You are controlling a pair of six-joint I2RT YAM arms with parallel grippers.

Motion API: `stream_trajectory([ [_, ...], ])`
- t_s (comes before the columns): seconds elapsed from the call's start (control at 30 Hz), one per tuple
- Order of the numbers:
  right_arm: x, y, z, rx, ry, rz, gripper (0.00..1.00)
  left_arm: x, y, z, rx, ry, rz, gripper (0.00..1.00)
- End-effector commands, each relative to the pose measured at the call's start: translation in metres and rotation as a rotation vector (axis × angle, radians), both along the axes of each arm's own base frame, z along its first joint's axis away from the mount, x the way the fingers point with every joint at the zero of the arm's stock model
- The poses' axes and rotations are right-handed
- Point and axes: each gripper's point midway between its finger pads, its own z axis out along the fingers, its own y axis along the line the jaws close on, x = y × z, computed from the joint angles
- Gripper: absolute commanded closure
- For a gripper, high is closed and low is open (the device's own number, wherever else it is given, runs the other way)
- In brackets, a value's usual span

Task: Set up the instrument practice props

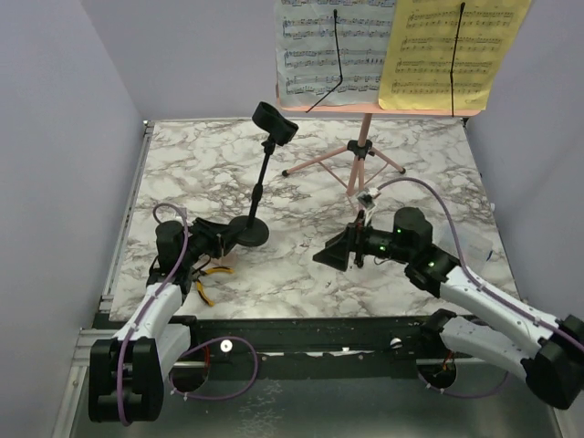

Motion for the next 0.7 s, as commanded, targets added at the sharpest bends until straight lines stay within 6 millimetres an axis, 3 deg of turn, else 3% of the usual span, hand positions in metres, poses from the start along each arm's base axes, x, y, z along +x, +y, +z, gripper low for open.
stream_trajectory([
  [0.0,0.034,0.033,0.025,0.027,-0.147,-0.098,0.01,-0.010,-0.012,0.033,-0.088,-0.105,-0.076,1.00],
  [0.13,0.068,0.048,0.034,0.061,-0.199,-0.195,0.01,-0.018,-0.013,0.027,-0.084,-0.106,-0.086,1.00],
  [0.2,0.081,0.055,0.045,0.093,-0.239,-0.219,0.08,-0.021,-0.014,0.022,-0.090,-0.094,-0.088,1.00],
  [0.4,0.103,0.085,0.077,0.185,-0.355,-0.221,0.14,-0.027,-0.016,0.019,-0.086,-0.096,-0.111,1.00],
  [0.53,0.115,0.102,0.097,0.232,-0.397,-0.242,0.26,-0.029,-0.018,0.022,-0.077,-0.117,-0.137,1.00],
  [0.67,0.127,0.120,0.101,0.230,-0.440,-0.265,0.33,-0.036,-0.021,0.022,-0.082,-0.122,-0.164,1.00],
])
